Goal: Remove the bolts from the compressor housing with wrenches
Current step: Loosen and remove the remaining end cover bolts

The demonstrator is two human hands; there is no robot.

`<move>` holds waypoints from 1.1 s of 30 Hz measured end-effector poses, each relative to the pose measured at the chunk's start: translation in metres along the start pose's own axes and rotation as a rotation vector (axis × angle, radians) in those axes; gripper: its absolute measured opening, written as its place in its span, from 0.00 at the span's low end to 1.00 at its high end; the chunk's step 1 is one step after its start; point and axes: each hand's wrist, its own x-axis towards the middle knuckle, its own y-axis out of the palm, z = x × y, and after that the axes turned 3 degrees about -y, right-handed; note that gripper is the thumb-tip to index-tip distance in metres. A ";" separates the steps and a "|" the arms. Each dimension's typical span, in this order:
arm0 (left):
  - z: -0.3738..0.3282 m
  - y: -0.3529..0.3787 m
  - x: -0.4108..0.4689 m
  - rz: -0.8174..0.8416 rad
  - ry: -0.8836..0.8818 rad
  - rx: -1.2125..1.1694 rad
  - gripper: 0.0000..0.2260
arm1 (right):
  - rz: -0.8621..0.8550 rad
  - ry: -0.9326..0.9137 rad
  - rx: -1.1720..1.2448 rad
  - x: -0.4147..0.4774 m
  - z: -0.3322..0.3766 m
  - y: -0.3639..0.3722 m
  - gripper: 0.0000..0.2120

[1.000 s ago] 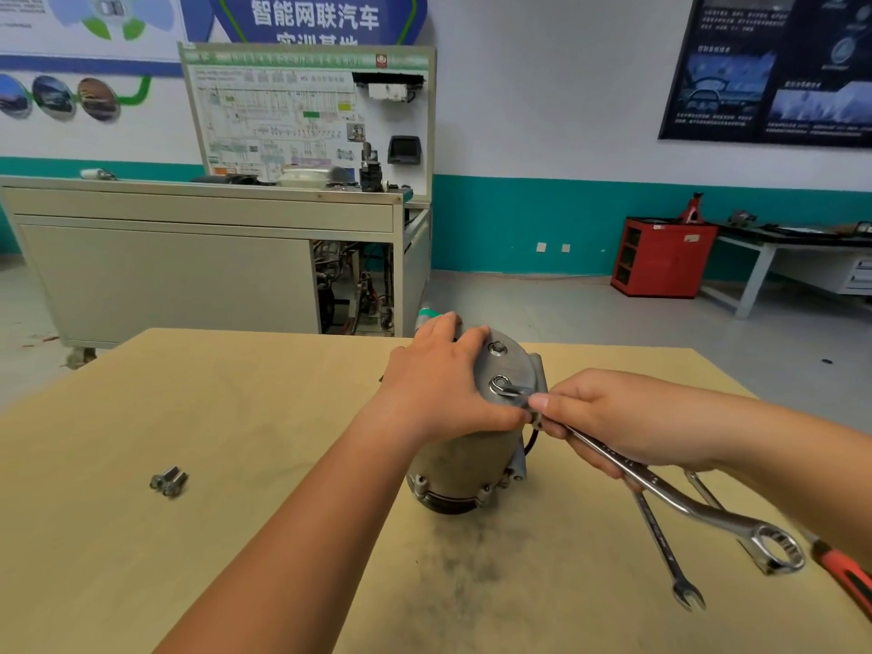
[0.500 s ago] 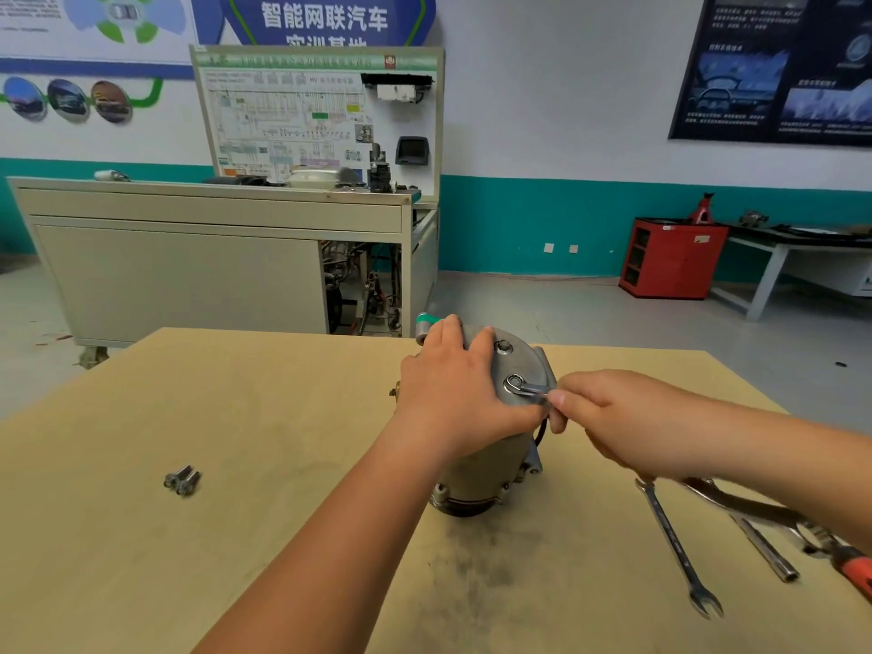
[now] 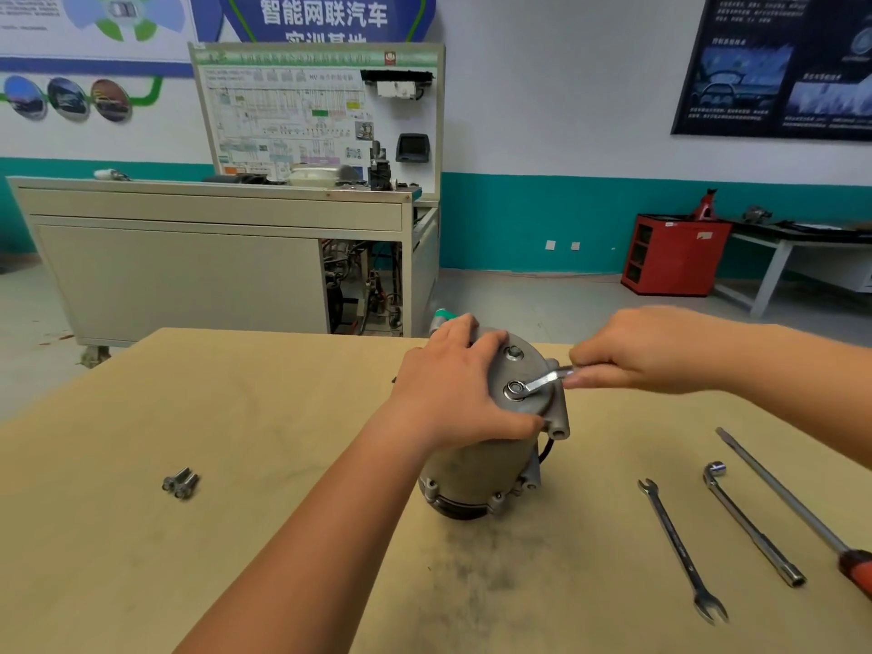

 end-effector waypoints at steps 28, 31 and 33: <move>-0.012 0.008 -0.006 0.004 -0.195 0.203 0.38 | -0.092 0.379 1.987 -0.013 0.098 0.007 0.10; -0.015 0.006 -0.007 -0.013 -0.192 0.174 0.43 | -0.020 0.397 1.882 -0.017 0.090 0.005 0.11; -0.015 0.006 -0.008 -0.017 -0.190 0.153 0.46 | 0.064 0.401 1.777 -0.021 0.082 0.005 0.12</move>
